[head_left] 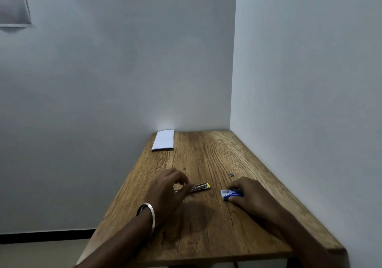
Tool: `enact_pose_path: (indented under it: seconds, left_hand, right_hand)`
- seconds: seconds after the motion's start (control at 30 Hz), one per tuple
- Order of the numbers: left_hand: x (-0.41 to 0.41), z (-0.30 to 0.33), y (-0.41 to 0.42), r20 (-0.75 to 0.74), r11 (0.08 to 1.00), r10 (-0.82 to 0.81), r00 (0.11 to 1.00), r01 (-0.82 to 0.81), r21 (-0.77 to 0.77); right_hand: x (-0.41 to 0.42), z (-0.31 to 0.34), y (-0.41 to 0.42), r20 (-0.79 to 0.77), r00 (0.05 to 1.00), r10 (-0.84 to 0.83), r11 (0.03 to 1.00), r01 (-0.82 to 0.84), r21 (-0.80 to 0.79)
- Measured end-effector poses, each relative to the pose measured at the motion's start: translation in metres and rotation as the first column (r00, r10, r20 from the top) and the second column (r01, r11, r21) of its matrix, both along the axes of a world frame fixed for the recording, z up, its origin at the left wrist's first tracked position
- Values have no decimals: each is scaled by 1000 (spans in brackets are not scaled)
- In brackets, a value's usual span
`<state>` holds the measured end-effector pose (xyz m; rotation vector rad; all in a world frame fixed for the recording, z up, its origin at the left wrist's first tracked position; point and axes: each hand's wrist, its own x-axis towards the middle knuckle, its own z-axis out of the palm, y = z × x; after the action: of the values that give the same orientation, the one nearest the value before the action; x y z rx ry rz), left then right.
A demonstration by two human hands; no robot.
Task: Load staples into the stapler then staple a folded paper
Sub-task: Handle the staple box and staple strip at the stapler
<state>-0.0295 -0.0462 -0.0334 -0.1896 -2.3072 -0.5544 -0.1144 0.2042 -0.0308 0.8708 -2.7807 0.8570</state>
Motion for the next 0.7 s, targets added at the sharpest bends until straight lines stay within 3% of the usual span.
enact_pose_path:
  seconds: [0.13,0.3,0.43,0.7]
  left_hand:
    - [7,-4,12,216,987,-160,963,149,64]
    - [8,-10,18,361,965,-185,914,100,241]
    - [9,-10,18,384,936,-240,892,108,335]
    - [8,-9,17,399,938,-225,889,86,337]
  right_hand:
    - [11,0,-23,11,995,97,995,-97,-32]
    - [17,-5,-35,3,988,156,987,-156,-43]
    - [10,-2,-29,22,976,216,976,-216,15]
    - [6,-8,-27,61,968,245,963,-236,-129]
